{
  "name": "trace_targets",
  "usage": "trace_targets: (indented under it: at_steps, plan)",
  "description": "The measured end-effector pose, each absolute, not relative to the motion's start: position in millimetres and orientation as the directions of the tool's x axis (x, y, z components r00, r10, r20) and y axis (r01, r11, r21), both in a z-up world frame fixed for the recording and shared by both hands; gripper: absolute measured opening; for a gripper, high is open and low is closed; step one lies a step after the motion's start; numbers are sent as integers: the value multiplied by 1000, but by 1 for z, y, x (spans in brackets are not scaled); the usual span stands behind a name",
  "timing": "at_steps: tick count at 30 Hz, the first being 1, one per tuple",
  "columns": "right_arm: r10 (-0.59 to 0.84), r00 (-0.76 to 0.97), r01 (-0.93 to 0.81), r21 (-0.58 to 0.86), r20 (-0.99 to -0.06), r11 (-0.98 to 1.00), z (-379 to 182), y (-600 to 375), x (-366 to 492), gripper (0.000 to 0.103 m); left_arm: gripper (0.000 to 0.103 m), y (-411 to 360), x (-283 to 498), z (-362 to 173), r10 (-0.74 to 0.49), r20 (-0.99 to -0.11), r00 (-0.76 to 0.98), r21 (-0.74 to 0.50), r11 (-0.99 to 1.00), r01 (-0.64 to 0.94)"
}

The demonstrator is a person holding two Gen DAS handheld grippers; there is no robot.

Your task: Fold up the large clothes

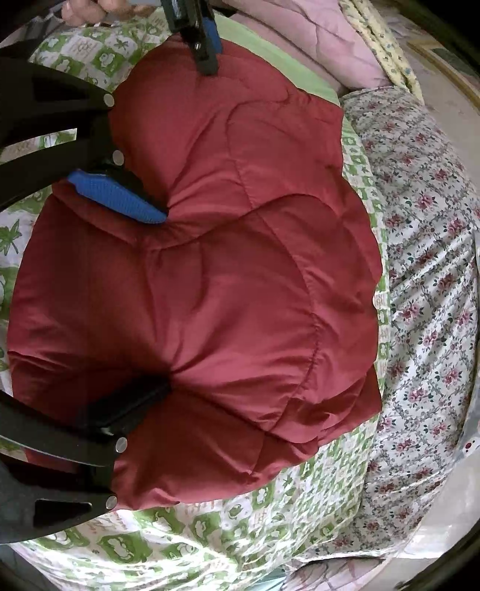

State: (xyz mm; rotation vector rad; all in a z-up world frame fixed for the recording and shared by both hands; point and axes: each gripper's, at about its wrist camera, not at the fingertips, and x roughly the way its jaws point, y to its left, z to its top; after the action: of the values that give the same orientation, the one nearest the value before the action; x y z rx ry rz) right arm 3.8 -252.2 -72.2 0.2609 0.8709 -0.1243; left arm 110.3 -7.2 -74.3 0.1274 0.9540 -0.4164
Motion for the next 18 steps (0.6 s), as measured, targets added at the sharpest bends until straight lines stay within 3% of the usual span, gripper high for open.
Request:
trace_targets:
  at_steps: [8,12,18]
  plan:
    - [43,684,191,236,-728,953,-38,-257,1,86,85,-2,111,-61,-298,-800,520,-82,914,398]
    - [37,712,139,192,-701,971,-13,-250,22,86,85,1,128,-49,-281,-785,553,-72,927,368]
    - [31,625,196,196,-780,961,-37,-277,85,86,85,-5,165,-62,-230,-825,516,-54,942,332]
